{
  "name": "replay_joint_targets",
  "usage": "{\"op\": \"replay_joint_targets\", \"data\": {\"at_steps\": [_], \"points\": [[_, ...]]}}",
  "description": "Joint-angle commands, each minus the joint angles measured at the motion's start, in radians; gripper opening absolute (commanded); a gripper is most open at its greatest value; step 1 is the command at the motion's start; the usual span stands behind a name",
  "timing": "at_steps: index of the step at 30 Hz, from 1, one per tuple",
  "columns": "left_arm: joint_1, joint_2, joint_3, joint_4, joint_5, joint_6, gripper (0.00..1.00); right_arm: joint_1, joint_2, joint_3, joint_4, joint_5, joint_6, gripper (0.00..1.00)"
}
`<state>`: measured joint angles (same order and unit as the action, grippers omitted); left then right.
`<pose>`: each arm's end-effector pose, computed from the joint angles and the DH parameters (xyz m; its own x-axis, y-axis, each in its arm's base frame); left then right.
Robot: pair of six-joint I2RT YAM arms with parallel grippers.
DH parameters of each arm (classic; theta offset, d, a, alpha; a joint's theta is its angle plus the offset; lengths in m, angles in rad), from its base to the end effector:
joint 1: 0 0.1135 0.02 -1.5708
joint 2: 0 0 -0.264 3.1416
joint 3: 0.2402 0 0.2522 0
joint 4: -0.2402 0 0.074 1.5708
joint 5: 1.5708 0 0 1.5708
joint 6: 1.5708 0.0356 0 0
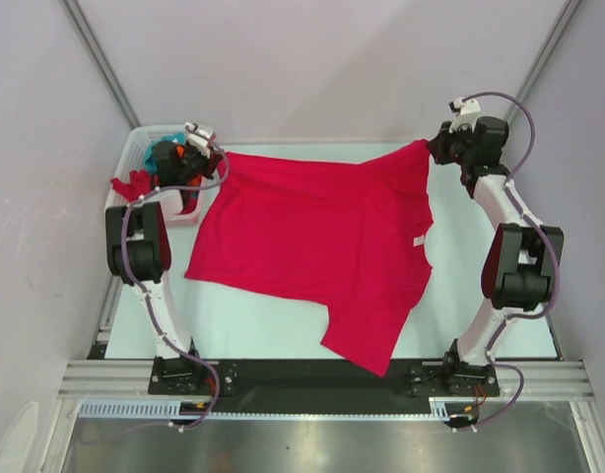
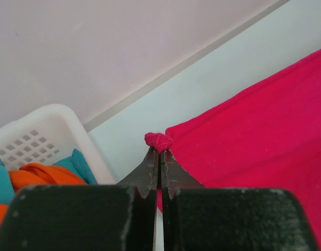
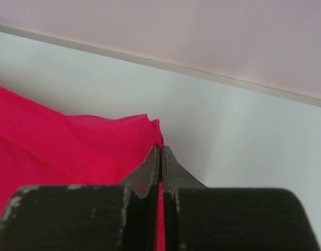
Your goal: Fold and stack the t-shirts
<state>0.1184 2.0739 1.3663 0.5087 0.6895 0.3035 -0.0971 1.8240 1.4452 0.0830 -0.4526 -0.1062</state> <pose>0.4713 0.0333 0.2111 -0.0294 0.2287 -0.9730 0.5626 0.8084 0.1730 0.4368 -0.0269 0.3033 -0.2536 -0.0711 -0.9647 -0.3580 0.9334 0.0254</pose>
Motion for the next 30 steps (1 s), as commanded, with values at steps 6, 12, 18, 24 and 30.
{"op": "replay_joint_targets", "data": {"at_steps": [6, 12, 18, 24, 30], "points": [[0.010, -0.144, -0.107, 0.119, 0.033, 0.045, 0.00, 0.023, -0.199, -0.117, -0.003, 0.002, -0.041, 0.00], [0.010, -0.176, -0.131, 0.116, 0.041, 0.056, 0.00, 0.025, -0.238, -0.158, -0.014, 0.023, -0.056, 0.00], [0.010, -0.184, -0.142, 0.111, 0.030, 0.060, 0.00, 0.022, -0.249, -0.157, -0.022, 0.019, -0.050, 0.00], [0.012, -0.181, -0.139, 0.100, 0.025, 0.074, 0.00, 0.031, -0.264, -0.167, -0.015, 0.022, -0.050, 0.00], [0.020, -0.176, -0.139, 0.094, 0.036, 0.069, 0.00, 0.013, -0.264, -0.172, -0.014, 0.019, -0.049, 0.00]]}}
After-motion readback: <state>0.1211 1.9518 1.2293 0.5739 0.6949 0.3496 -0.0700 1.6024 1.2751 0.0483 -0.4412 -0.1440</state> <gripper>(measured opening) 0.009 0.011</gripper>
